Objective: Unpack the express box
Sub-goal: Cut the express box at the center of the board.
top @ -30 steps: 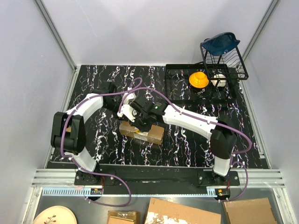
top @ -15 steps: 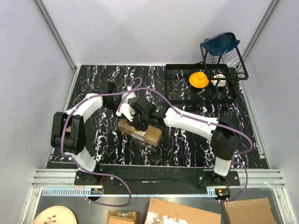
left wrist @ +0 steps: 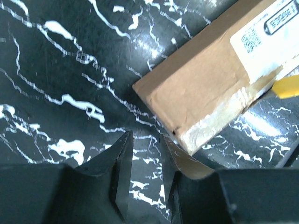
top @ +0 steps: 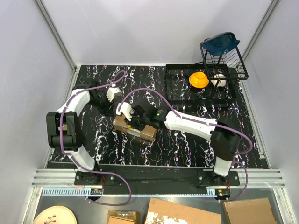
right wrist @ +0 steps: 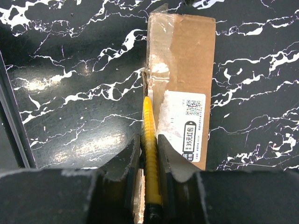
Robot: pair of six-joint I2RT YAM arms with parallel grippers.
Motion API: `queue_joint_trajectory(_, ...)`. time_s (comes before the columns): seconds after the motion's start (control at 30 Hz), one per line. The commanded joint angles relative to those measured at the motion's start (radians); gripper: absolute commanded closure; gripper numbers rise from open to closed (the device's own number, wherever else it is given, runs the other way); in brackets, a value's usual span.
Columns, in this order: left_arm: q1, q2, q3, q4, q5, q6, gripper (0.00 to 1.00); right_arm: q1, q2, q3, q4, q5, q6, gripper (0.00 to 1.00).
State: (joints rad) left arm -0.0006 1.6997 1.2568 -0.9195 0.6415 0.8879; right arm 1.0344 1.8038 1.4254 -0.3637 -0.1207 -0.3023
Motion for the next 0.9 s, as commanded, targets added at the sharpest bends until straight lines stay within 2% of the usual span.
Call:
queue_joint_trajectory(0.0, 0.048, 0.001, 0.041, -0.070, 0.003, 0.026, 0.68, 0.000, -0.037, -0.036, 0.039, 0.021, 0.015, 1.00)
queue_joint_trajectory(0.2, 0.034, 0.023, 0.052, -0.062, 0.024, -0.004, 0.68, 0.000, -0.055, -0.043, 0.032, 0.018, 0.003, 1.00)
queue_joint_trajectory(0.37, 0.004, -0.041, 0.082, -0.122, 0.129, 0.005, 0.66, 0.000, -0.049, -0.034, 0.023, 0.013, -0.004, 1.00)
queue_joint_trajectory(0.53, -0.104, -0.012, 0.006, -0.052, 0.075, -0.033, 0.66, 0.000, -0.038, -0.002, 0.023, -0.003, -0.003, 1.00)
queue_joint_trajectory(0.87, -0.173, 0.067, -0.050, 0.068, -0.006, -0.089, 0.68, -0.007, -0.076, 0.015, -0.034, -0.020, -0.006, 1.00)
